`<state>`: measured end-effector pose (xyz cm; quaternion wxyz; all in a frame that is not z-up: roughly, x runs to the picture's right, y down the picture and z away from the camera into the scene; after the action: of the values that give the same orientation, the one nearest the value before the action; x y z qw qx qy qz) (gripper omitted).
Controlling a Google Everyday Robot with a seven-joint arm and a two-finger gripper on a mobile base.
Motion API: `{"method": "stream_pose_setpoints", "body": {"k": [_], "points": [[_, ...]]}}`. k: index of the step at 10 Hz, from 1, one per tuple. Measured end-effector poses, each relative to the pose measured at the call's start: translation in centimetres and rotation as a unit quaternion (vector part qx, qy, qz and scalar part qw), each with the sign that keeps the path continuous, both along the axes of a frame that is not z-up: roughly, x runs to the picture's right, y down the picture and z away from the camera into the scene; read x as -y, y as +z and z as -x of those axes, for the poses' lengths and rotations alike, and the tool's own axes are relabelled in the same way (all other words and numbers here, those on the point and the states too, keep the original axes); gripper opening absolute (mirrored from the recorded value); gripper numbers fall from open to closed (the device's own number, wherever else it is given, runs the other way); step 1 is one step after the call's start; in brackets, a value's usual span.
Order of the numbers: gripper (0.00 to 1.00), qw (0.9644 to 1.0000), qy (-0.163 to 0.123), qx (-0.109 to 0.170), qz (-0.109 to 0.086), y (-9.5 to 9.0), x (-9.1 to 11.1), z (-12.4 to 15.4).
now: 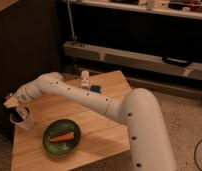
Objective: Place the eraser in the ceramic cup
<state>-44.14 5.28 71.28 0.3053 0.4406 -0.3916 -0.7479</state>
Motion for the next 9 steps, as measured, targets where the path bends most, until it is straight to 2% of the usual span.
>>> {"method": "stream_pose_setpoints", "body": {"k": [1, 2, 6, 9], "points": [[0.31, 1.0, 0.002, 0.0, -0.001, 0.06, -0.06, -0.04], [0.43, 1.0, 0.005, 0.0, -0.002, 0.17, -0.19, -0.16], [0.78, 0.9999, -0.003, 0.01, 0.002, -0.17, -0.38, -0.3], [0.8, 0.9993, -0.027, 0.018, 0.02, -0.75, -0.08, -1.04]]}}
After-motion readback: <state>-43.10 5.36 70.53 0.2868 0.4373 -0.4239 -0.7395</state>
